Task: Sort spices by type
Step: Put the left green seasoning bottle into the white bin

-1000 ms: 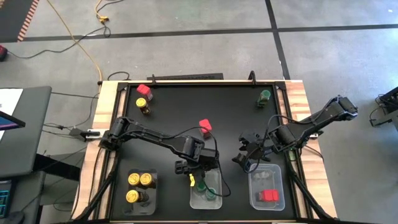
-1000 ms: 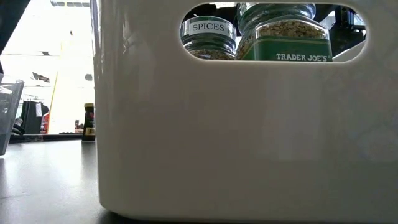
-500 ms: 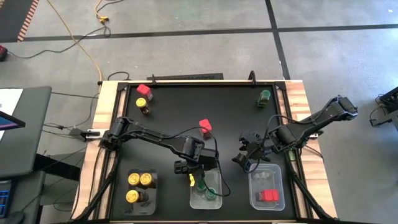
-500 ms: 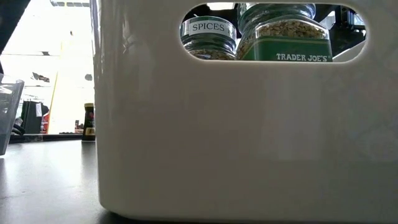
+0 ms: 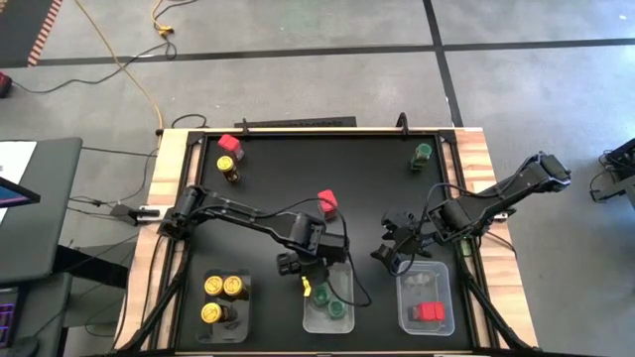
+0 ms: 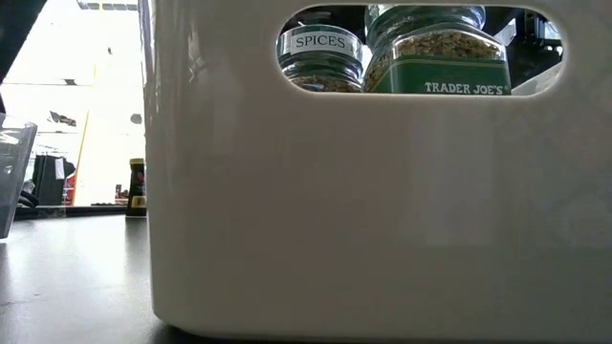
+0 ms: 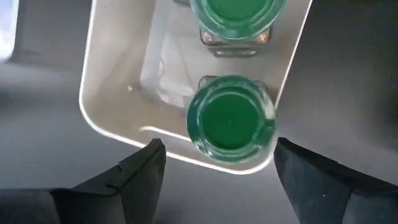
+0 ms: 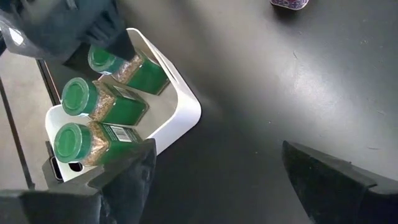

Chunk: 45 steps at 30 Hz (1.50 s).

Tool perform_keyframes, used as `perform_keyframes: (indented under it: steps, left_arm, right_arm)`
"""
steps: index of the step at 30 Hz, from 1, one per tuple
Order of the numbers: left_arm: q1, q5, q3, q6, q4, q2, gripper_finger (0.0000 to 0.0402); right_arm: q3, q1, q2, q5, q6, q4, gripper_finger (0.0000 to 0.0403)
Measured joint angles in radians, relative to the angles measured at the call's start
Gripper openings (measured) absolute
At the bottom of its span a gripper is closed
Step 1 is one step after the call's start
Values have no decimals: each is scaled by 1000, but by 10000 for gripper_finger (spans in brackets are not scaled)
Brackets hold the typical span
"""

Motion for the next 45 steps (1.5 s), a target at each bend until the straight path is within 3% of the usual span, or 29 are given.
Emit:
perform_keyframes:
  steps: [6,10,13,18,21,27,32,37,41,45]
  left_arm:
    - [30,12,80,-206,-185,0,285]
    - [59,120,88,-312,-313,-39,285]
    - [73,205,45,-401,-333,-94,285]
    - [85,197,-148,-549,-176,-256,285]
    - [87,113,-344,-661,-21,-402,285]
    - [87,-176,-746,-942,308,-760,285]
    - [81,-379,-989,-1193,495,-1014,285]
    - [50,-454,-1103,-1310,562,-1156,285]
    - [28,-524,-1126,-1371,551,-1176,285]
    - [25,-531,-1126,-1379,550,-1154,285]
  right_arm:
    - [0,0,0,0,-23,-5,373]
    - [0,-1,0,0,-44,-7,373]
    - [0,-1,4,0,-141,-7,373]
    - [0,-1,41,0,-204,21,373]
    - [0,0,75,0,-222,61,373]
    - [0,7,124,0,-334,192,373]
    - [0,24,146,1,-475,328,373]
    - [2,54,161,1,-579,419,371]
    - [2,74,197,-2,-615,469,367]
    - [44,88,268,-44,-628,474,364]
